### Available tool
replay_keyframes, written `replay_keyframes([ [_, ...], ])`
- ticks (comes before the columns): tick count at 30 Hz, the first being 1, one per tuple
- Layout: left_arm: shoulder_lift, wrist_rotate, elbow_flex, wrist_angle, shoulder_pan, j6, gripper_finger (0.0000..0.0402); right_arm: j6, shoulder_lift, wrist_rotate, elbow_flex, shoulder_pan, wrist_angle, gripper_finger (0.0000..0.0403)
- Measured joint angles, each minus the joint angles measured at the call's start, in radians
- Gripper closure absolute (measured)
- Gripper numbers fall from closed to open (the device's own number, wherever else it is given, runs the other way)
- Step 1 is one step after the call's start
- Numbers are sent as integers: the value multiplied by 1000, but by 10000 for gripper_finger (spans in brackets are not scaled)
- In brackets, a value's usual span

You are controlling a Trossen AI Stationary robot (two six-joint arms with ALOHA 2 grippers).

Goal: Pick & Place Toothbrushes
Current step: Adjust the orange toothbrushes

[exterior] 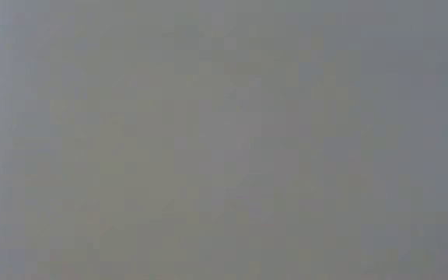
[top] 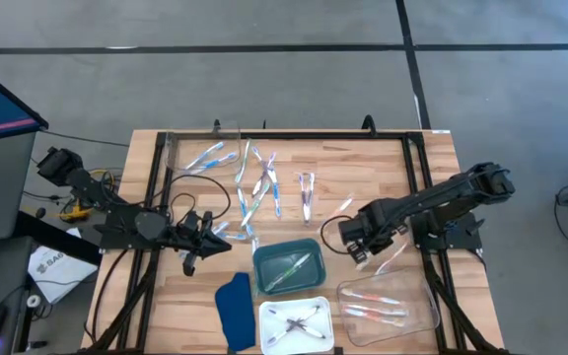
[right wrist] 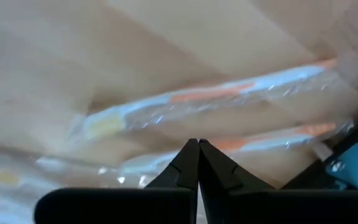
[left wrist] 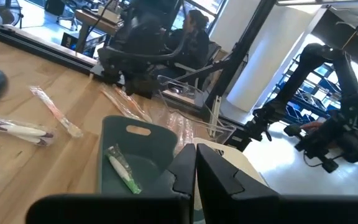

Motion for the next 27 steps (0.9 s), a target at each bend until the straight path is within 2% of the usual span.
replay_keyframes([
  [10, 0, 3, 0, 0, -14, 0, 394, 2, 0, -4, -142, -36, 97, 403],
  [27, 0, -1, 0, 8, -32, -1, 394, -7, 0, -3, -148, -70, 109, 403],
])
